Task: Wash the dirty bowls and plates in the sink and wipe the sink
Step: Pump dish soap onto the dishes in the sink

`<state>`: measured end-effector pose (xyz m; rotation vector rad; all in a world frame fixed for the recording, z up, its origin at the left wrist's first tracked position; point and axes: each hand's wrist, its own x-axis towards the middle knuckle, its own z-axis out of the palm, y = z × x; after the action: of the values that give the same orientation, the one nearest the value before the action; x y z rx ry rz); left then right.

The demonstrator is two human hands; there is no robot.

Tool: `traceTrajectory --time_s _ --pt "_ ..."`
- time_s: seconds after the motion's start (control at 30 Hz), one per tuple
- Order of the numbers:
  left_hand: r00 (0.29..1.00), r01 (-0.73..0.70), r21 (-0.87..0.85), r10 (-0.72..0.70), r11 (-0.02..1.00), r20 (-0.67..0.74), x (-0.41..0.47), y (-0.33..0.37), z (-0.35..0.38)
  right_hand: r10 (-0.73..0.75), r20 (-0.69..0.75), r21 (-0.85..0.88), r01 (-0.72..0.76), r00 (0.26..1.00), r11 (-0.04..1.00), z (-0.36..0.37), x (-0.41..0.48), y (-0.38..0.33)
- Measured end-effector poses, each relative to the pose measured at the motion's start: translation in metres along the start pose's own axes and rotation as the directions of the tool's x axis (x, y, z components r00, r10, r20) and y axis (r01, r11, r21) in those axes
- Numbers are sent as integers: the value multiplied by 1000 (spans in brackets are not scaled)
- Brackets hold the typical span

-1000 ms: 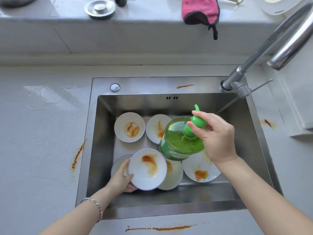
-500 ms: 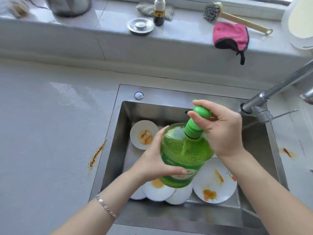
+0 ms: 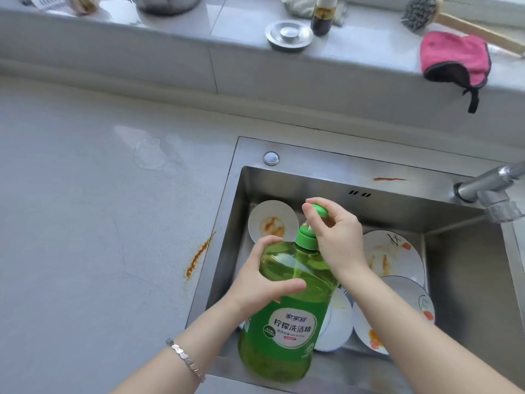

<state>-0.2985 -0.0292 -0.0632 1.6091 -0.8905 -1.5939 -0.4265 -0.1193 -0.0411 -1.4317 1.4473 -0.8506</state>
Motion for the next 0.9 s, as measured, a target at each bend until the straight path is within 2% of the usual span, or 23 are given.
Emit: traceTrajectory --time_s 0.2,0.47,0.9 --pt "999 36 -46 -37 998 -16 5 -12 -3 -1 -3 -129 1 1000 992 15 1 3" --pt "998 58 -52 -57 997 13 13 -15 2 1 -28 -148 -5 1000 989 11 6 8" --pt "998 54 -47 -54 997 14 13 -18 0 -27 21 -154 30 999 988 9 4 10"
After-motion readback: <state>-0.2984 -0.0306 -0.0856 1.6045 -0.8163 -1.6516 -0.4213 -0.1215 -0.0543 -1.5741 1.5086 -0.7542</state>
